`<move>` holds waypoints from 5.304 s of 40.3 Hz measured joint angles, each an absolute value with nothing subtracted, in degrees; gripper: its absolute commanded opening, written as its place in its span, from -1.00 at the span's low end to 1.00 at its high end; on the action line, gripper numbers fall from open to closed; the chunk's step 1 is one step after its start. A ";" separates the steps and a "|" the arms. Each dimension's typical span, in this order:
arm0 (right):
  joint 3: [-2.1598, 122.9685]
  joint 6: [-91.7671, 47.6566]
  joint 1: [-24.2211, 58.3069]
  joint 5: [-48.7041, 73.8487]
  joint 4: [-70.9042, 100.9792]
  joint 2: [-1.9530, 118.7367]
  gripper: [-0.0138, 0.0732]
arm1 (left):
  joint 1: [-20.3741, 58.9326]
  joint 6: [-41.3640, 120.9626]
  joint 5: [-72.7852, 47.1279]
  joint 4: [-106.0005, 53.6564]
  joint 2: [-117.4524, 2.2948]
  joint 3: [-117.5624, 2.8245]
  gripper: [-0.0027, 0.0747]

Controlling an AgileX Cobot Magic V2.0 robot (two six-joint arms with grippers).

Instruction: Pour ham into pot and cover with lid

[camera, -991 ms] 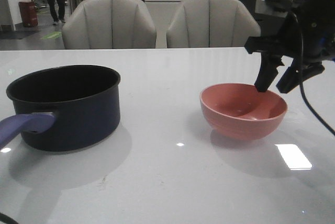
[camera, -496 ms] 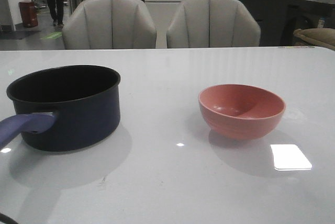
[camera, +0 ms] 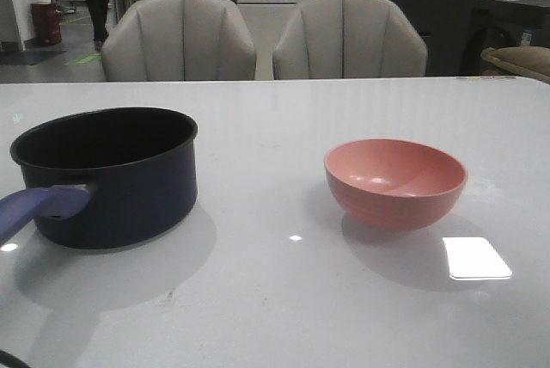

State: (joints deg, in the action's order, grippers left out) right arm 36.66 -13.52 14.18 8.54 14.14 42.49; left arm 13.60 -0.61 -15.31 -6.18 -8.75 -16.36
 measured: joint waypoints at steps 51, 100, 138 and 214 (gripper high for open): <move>6.23 -13.29 14.18 5.74 14.85 12.11 -0.33 | 13.60 -0.61 -17.52 -4.99 -9.36 -20.51 0.72; 6.23 -13.18 14.18 5.74 14.88 12.11 -0.33 | -5.82 -17.11 -48.16 3.06 -84.42 -58.36 0.74; 6.23 -13.18 14.18 5.74 14.88 12.11 -0.33 | -9.20 -15.51 -58.11 -0.72 -102.65 -72.43 0.74; 6.23 -13.18 14.18 5.74 14.88 12.11 -0.33 | -1.57 -2.20 -63.77 -2.30 -101.65 -89.83 -0.26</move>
